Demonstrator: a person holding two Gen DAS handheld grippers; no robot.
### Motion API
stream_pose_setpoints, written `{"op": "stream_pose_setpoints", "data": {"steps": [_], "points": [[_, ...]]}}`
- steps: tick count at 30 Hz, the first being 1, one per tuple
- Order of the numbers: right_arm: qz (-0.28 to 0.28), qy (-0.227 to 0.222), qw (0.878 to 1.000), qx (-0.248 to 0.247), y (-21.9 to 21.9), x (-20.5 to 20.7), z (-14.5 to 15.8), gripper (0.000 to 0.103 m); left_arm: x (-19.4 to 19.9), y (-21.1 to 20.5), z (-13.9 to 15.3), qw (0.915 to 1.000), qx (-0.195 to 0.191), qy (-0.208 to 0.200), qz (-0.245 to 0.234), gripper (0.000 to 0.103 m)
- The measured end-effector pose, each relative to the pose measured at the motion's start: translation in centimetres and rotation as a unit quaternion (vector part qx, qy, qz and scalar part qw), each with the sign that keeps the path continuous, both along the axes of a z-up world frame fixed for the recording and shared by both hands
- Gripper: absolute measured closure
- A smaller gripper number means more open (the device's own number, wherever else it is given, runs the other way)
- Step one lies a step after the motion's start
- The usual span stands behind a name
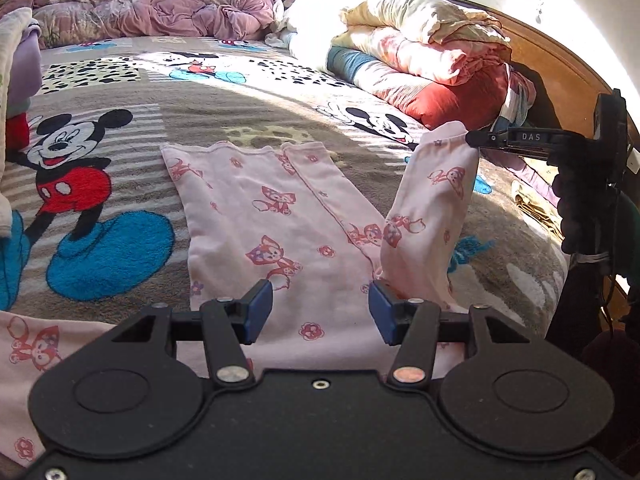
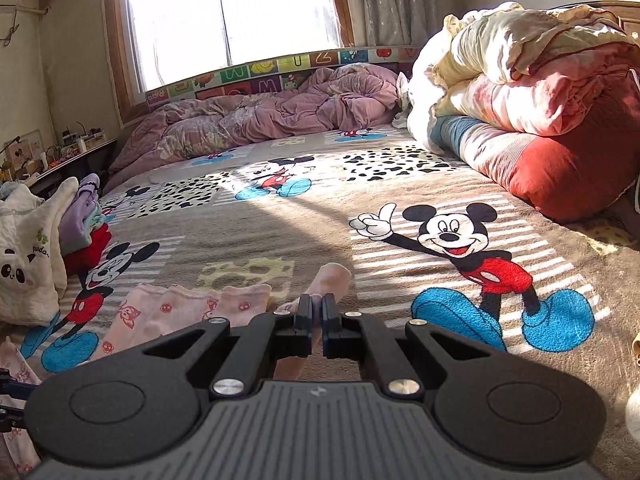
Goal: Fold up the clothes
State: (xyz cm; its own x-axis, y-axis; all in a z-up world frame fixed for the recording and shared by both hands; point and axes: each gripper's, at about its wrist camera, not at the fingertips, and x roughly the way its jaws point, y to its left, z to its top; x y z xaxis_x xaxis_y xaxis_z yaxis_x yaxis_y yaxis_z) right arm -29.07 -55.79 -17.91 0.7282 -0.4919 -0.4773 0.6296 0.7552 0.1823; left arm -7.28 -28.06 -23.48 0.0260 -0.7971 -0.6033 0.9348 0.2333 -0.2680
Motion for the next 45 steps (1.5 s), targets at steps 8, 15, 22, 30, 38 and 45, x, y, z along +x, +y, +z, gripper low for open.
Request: {"op": "stream_pose_setpoints", "data": {"steps": [8,15,22,30,38,45], "points": [[-0.064,0.031,0.997,0.002,-2.0,-5.0,-0.9,0.097,-1.1,1.3,-0.3,0.9998,-0.014,-0.009,-0.008,0.051],[-0.14,0.04,0.988,0.044,-3.6,-10.7,-4.0,0.097,-2.0,1.6,0.0,0.9992,-0.025,-0.009,-0.029,0.051],[-0.185,0.028,0.979,0.081,-3.3,-14.9,-6.5,0.097,-3.4,0.5,-0.2,0.9978,-0.021,-0.018,-0.061,0.051],[-0.224,-0.001,0.969,0.102,-1.8,-18.9,-7.7,0.097,-6.5,-1.6,-0.5,0.9922,-0.016,-0.028,-0.12,0.051],[-0.235,-0.005,0.964,0.123,-1.5,-20.5,-9.4,0.096,-9.7,-2.8,-1.7,0.9842,0.009,-0.043,-0.172,0.051],[-0.259,0.01,0.962,0.083,0.6,-20.3,-8.7,0.084,-6.5,-0.5,-1.1,0.9913,-0.002,-0.026,-0.129,0.051]]}}
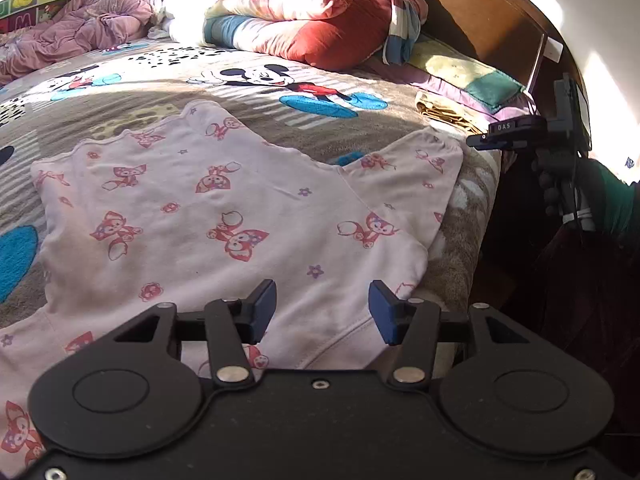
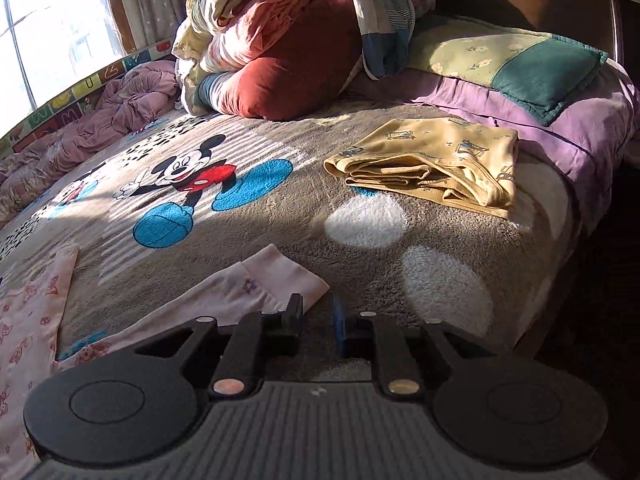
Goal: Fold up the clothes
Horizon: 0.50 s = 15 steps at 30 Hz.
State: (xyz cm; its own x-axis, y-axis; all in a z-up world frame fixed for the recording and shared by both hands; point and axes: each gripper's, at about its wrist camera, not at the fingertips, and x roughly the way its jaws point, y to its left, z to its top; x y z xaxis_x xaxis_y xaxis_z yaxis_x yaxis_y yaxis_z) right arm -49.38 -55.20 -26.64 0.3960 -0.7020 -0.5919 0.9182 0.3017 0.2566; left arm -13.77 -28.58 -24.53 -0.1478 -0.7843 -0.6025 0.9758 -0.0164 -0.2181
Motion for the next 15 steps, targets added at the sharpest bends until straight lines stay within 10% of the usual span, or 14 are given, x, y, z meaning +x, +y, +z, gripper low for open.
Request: {"op": "stream_pose_setpoints", "data": {"steps": [4,7,15], "points": [[0.076,0.017,0.995,-0.066,3.8,2.1,2.3,0.084,3.8,3.4,1.1,0.9962,-0.035,0.019,0.078,0.052],[0.221,0.059,0.966,-0.121,8.9,5.9,3.0,0.084,3.5,5.2,1.3,0.9947,-0.027,-0.017,0.098,0.053],[0.5,0.213,0.795,-0.269,21.4,12.9,1.9,0.07,-6.1,7.6,-0.2,0.9797,-0.004,-0.197,0.038,0.053]]}}
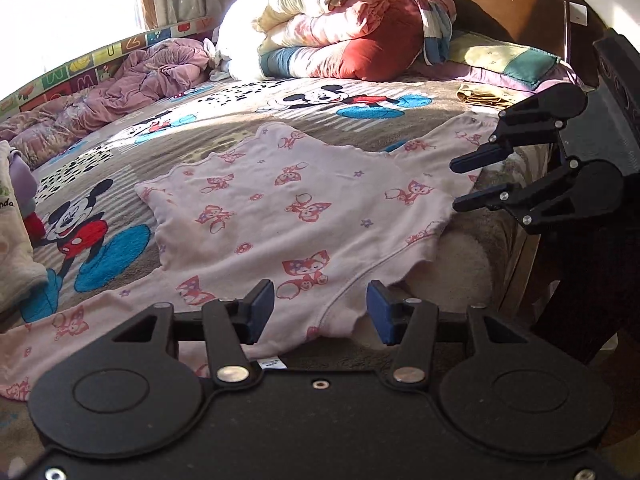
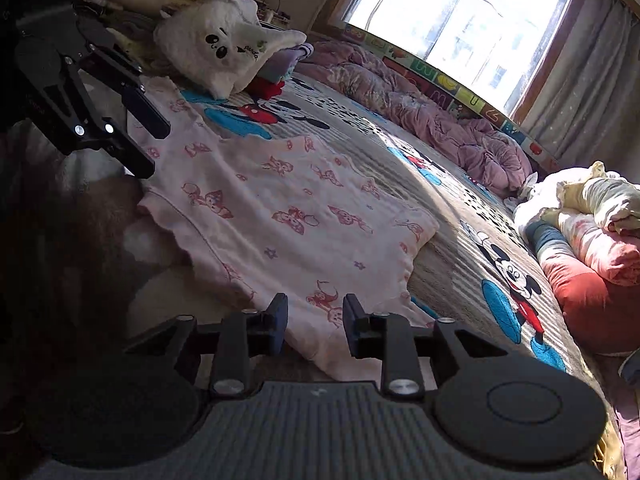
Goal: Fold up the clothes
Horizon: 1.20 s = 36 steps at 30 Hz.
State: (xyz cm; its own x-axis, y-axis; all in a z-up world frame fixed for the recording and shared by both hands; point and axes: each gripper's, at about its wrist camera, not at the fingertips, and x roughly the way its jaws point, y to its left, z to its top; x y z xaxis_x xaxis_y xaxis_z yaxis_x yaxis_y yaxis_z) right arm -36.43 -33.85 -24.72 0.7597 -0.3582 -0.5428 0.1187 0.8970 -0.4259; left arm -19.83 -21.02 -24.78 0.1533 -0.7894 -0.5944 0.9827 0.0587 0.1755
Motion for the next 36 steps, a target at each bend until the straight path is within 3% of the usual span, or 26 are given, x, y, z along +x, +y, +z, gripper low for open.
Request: {"op": "stream_pose_setpoints", "data": {"steps": [3,6,9,17,20,22,24,27,31,34,36], "points": [[0.029,0.022,0.998,-0.048,2.1,1.3,-0.8,0.07,-2.3,-0.5,-0.6,0.9993,0.007,-0.033,-0.017,0.053],[0.054,0.05,0.993,-0.089,3.6,2.2,-1.9,0.07,-4.1,-1.8,-0.9,0.999,-0.004,-0.03,-0.032,0.053],[0.052,0.06,0.992,-0.097,3.4,2.5,-2.4,0.071,-5.0,-3.4,-1.3,0.9991,-0.009,-0.024,-0.035,0.053],[0.026,0.034,0.997,-0.071,2.1,1.6,-2.6,0.072,-6.1,-6.4,-3.1,0.9979,0.013,-0.047,-0.043,0.075],[0.021,0.028,0.997,-0.065,2.0,1.3,-3.4,0.083,-5.7,-6.6,-3.2,0.9974,0.023,-0.052,-0.045,0.092],[0.019,0.022,0.997,-0.064,2.1,1.0,-3.8,0.086,-5.6,-6.1,-2.5,0.9973,0.015,-0.049,-0.053,0.097],[0.018,0.013,0.998,-0.065,2.1,0.7,-3.7,0.087,-5.8,-5.6,-1.7,0.9958,0.0,-0.072,-0.057,0.099],[0.018,0.011,0.997,-0.077,2.1,0.5,-3.9,0.088,-7.2,-5.1,-2.3,0.9858,-0.007,-0.151,-0.074,0.101],[0.022,0.03,0.994,-0.099,2.4,0.9,-4.6,0.088,-9.3,-4.9,-4.8,0.9583,0.012,-0.262,-0.113,0.101],[0.028,0.052,0.992,-0.115,2.6,1.0,-5.2,0.088,-9.4,-4.6,-6.2,0.9504,0.032,-0.281,-0.129,0.101],[0.026,0.057,0.992,-0.105,2.2,0.5,-4.8,0.087,-9.0,-4.2,-6.1,0.9499,0.038,-0.28,-0.135,0.101]]}}
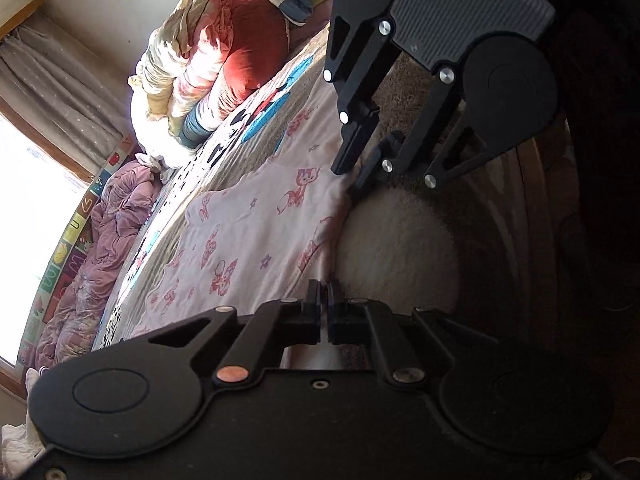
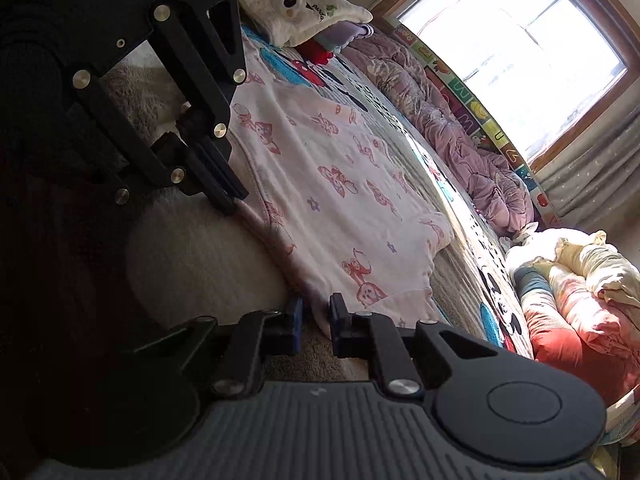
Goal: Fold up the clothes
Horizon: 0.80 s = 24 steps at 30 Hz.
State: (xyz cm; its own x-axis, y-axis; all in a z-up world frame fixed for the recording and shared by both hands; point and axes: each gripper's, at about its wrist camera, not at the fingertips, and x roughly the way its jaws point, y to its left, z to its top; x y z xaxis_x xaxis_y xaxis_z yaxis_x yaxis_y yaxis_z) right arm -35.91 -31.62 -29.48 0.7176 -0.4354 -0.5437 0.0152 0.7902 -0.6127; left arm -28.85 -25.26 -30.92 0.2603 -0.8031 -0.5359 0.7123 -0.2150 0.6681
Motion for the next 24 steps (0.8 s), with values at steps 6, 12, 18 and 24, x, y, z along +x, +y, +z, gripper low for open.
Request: {"op": "stream_pose_setpoints", "data": {"steps": [6,12,18,24], "points": [[-0.024,-0.027,0.995,0.098,-1.9,-1.9,2.4,0.086,3.0,1.8,3.6,0.9937,-0.002,0.11,0.017,0.1],[-0.063,-0.128,0.958,0.249,-4.6,-1.2,5.0,0.086,7.0,-0.1,6.1,0.9428,-0.086,0.305,0.103,0.1],[-0.088,-0.127,0.942,0.299,-5.6,-0.6,0.5,0.086,5.0,-2.9,1.2,0.9457,-0.032,0.309,0.096,0.1],[-0.081,-0.118,0.951,0.276,-5.0,-1.1,0.4,0.085,5.9,-1.2,1.5,0.9491,-0.019,0.304,0.079,0.1]]}}
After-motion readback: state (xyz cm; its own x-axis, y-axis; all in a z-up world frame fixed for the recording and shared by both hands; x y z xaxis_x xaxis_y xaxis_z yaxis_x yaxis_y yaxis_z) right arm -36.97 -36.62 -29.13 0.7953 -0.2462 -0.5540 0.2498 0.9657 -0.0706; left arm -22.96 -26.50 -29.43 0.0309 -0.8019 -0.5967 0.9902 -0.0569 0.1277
